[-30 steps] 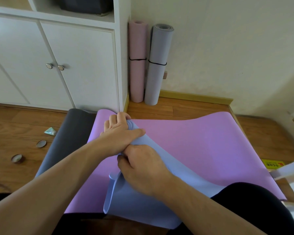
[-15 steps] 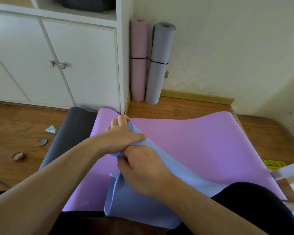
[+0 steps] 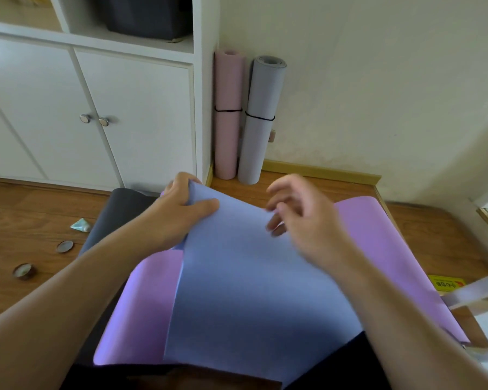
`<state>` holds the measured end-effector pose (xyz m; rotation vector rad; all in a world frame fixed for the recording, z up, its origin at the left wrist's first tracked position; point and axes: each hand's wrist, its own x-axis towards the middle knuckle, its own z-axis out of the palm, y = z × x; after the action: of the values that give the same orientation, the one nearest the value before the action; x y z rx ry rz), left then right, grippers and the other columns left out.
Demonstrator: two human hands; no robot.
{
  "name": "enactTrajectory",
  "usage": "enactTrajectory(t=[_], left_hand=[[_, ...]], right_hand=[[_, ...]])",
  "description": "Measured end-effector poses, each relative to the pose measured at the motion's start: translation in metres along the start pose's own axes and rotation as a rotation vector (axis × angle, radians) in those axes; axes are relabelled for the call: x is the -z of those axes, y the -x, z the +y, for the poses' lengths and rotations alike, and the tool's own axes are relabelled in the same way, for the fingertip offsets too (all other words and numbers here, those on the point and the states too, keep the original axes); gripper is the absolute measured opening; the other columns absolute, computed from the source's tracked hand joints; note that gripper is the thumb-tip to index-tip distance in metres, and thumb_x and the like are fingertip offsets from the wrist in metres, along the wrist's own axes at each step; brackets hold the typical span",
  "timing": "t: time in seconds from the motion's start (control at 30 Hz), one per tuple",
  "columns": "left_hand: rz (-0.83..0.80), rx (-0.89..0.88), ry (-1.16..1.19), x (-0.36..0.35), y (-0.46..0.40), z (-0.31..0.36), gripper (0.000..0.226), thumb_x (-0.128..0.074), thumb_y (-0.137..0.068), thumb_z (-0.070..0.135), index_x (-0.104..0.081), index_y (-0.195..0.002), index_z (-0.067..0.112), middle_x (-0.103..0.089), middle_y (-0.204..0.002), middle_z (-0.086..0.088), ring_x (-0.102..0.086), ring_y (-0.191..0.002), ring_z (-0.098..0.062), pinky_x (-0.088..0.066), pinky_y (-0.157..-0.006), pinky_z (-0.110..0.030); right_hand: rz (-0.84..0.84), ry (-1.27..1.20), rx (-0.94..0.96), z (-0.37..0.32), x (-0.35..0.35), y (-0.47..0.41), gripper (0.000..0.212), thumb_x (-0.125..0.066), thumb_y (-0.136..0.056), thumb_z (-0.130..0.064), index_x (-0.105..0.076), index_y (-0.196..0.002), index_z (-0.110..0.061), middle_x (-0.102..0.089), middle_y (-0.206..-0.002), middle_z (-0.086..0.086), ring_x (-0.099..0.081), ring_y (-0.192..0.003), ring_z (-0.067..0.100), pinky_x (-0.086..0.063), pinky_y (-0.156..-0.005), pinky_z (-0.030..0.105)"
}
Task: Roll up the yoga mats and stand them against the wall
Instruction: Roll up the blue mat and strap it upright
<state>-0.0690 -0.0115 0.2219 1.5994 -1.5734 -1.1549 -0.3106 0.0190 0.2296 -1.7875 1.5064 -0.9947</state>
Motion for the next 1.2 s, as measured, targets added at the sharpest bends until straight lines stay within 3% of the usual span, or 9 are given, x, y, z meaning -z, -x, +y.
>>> enactTrajectory(t=[0.07,0.17,0.23,0.3,0.4,0.57,0.77,1.03,1.2], left_hand=[[-0.020,-0.044,0.081,0.009,0.007,0.005,0.032,-0.065,-0.103,0.035,-0.046,-0.127,0.028,-0.052,-0.122,-0.006,-0.061,-0.095,-0.021,-0.050,-0.048,-0.017],[-0.040,-0.099,0.172,0.017,0.014,0.011,0.032,-0.065,-0.102,0.034,-0.048,-0.129,0.030,-0.056,-0.115,-0.002,-0.064,-0.087,-0.020,-0.052,-0.050,-0.019],[-0.027,-0.135,0.225,0.021,0.015,0.012,0.033,-0.068,-0.100,0.037,-0.052,-0.128,0.033,-0.060,-0.116,0.002,-0.068,-0.096,-0.024,-0.061,-0.058,-0.036],[0.007,-0.159,0.272,0.027,0.014,0.010,0.034,-0.075,-0.097,0.038,-0.057,-0.126,0.035,-0.064,-0.119,0.003,-0.068,-0.105,-0.029,-0.060,-0.079,-0.062],[0.053,-0.130,0.366,0.034,0.011,0.008,0.036,-0.079,-0.088,0.039,-0.065,-0.121,0.035,-0.069,-0.120,-0.003,-0.067,-0.109,-0.040,-0.052,-0.087,-0.068],[0.078,-0.022,0.489,0.033,0.005,0.001,0.023,-0.075,-0.096,0.030,-0.070,-0.119,0.029,-0.073,-0.119,-0.008,-0.072,-0.101,-0.037,-0.047,-0.084,-0.055],[0.117,0.020,0.588,0.031,0.009,0.006,0.022,-0.073,-0.096,0.031,-0.072,-0.118,0.027,-0.076,-0.115,-0.008,-0.074,-0.098,-0.031,-0.047,-0.085,-0.050],[0.138,-0.020,0.686,0.039,0.012,0.020,0.052,-0.084,-0.081,0.049,-0.065,-0.126,0.032,-0.079,-0.114,0.004,-0.077,-0.095,-0.018,-0.054,-0.083,-0.040],[0.171,-0.004,0.706,0.045,0.021,0.023,0.042,-0.076,-0.088,0.046,-0.067,-0.126,0.031,-0.080,-0.106,0.006,-0.079,-0.086,-0.013,-0.056,-0.074,-0.035]], right_hand=[[-0.064,0.251,0.011,0.015,0.029,-0.017,0.061,-0.076,-0.094,-0.011,-0.055,-0.140,-0.044,-0.059,-0.132,-0.013,-0.067,-0.110,0.011,-0.059,-0.098,0.039],[-0.309,0.581,-0.044,0.029,0.050,-0.030,0.107,-0.091,-0.082,-0.034,-0.024,-0.165,-0.044,-0.028,-0.166,-0.015,-0.032,-0.151,0.009,-0.028,-0.118,0.023],[-0.349,0.636,-0.044,0.032,0.056,-0.034,0.125,-0.096,-0.074,-0.040,-0.014,-0.168,-0.042,-0.021,-0.172,-0.014,-0.023,-0.156,0.011,-0.025,-0.122,0.028],[-0.387,0.704,-0.045,0.034,0.056,-0.034,0.138,-0.100,-0.066,-0.043,-0.008,-0.169,-0.037,-0.023,-0.172,-0.011,-0.024,-0.156,0.015,-0.027,-0.125,0.034],[-0.383,0.760,0.003,0.038,0.049,-0.027,0.146,-0.101,-0.058,-0.049,-0.006,-0.167,-0.034,-0.026,-0.170,-0.007,-0.027,-0.154,0.020,-0.028,-0.124,0.036],[-0.253,0.933,0.122,0.040,0.035,-0.019,0.145,-0.097,-0.059,-0.058,-0.005,-0.166,-0.027,-0.035,-0.160,-0.001,-0.034,-0.148,0.026,-0.027,-0.123,0.036],[-0.113,1.022,0.275,0.038,0.043,-0.026,0.107,-0.085,-0.065,-0.063,-0.032,-0.151,-0.025,-0.050,-0.136,0.000,-0.051,-0.125,0.026,-0.040,-0.112,0.038],[0.217,1.127,0.457,-0.004,0.056,-0.046,0.079,-0.080,-0.060,-0.030,-0.053,-0.134,-0.014,-0.054,-0.117,0.007,-0.054,-0.107,0.033,-0.044,-0.095,0.046],[0.233,1.131,0.440,-0.017,0.044,-0.048,0.087,-0.079,-0.060,-0.023,-0.049,-0.140,-0.011,-0.049,-0.120,0.008,-0.050,-0.109,0.034,-0.042,-0.098,0.044]])
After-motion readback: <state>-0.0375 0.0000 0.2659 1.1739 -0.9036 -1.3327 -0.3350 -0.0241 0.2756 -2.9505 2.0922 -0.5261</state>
